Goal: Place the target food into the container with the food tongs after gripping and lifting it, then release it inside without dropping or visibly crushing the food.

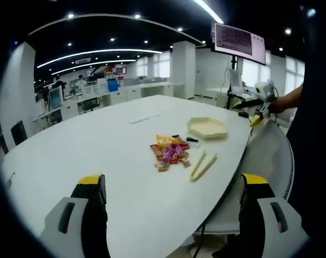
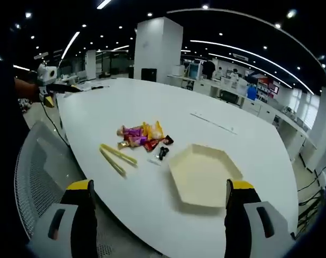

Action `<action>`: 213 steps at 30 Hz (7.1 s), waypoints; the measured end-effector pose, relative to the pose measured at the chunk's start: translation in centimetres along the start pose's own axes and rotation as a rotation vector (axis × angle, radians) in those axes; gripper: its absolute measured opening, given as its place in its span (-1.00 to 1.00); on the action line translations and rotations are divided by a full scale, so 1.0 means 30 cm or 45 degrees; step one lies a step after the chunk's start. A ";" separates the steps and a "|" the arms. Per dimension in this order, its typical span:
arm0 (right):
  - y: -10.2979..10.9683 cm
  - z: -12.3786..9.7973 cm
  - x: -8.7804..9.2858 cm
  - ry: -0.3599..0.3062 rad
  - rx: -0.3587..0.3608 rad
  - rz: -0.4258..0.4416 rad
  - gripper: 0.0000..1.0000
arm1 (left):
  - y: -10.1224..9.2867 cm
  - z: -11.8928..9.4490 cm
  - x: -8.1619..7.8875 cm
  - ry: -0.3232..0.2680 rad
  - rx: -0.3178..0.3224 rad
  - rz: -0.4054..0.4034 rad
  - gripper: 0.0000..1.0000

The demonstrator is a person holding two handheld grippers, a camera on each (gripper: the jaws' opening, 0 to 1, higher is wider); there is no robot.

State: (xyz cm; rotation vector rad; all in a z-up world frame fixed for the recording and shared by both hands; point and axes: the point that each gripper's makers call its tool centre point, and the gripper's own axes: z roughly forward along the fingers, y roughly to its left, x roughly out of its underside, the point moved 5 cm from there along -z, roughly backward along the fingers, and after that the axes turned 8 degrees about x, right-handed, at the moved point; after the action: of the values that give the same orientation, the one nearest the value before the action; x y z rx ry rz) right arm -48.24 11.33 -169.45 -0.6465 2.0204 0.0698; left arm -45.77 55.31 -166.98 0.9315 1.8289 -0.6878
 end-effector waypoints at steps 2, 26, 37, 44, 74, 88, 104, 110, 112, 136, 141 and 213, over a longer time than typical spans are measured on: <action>0.000 0.001 -0.009 0.009 0.015 0.010 0.99 | 0.014 0.011 0.003 -0.010 0.019 0.006 0.99; -0.041 0.104 -0.043 -0.020 -0.133 -0.142 0.99 | 0.020 0.093 0.018 0.013 -0.065 0.070 0.99; -0.041 0.155 -0.096 -0.114 -0.173 -0.139 0.99 | 0.003 0.110 -0.011 0.031 -0.062 0.060 0.99; -0.033 0.186 -0.121 -0.141 -0.223 -0.177 0.99 | 0.010 0.121 -0.032 0.029 -0.059 0.064 0.99; 0.197 0.374 -0.162 -0.189 -0.606 -0.452 0.78 | 0.026 0.166 -0.041 -0.029 -0.058 0.039 0.99; 0.297 0.508 -0.020 -0.030 -0.812 -0.607 0.36 | 0.014 0.164 -0.027 0.010 -0.064 -0.006 0.98; 0.347 0.582 0.024 0.039 -0.883 -0.666 -0.17 | 0.017 0.119 0.011 0.085 -0.095 -0.010 0.87; 0.344 0.588 0.041 0.072 -0.888 -0.684 -0.39 | 0.028 0.111 0.021 0.085 -0.115 -0.033 0.85; 0.343 0.592 0.035 0.071 -0.877 -0.686 -0.50 | 0.026 0.112 0.031 0.089 -0.117 -0.040 0.83; 0.337 0.559 -0.025 0.250 -0.851 -0.630 -0.94 | 0.028 0.138 0.016 0.090 -0.041 -0.050 0.86; 0.318 0.546 -0.053 0.256 -0.829 -0.590 -0.95 | 0.024 0.143 0.006 0.082 -0.016 -0.052 0.88; 0.312 0.058 -0.842 -0.452 -0.893 -0.368 -0.94 | -0.167 0.243 -0.610 -0.405 0.721 -0.077 0.34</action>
State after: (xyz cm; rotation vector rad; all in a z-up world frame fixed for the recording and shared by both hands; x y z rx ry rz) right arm -41.58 30.35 -151.48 -1.2580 1.5175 0.6924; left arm -41.43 41.34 -152.88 1.0512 1.4031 -1.3534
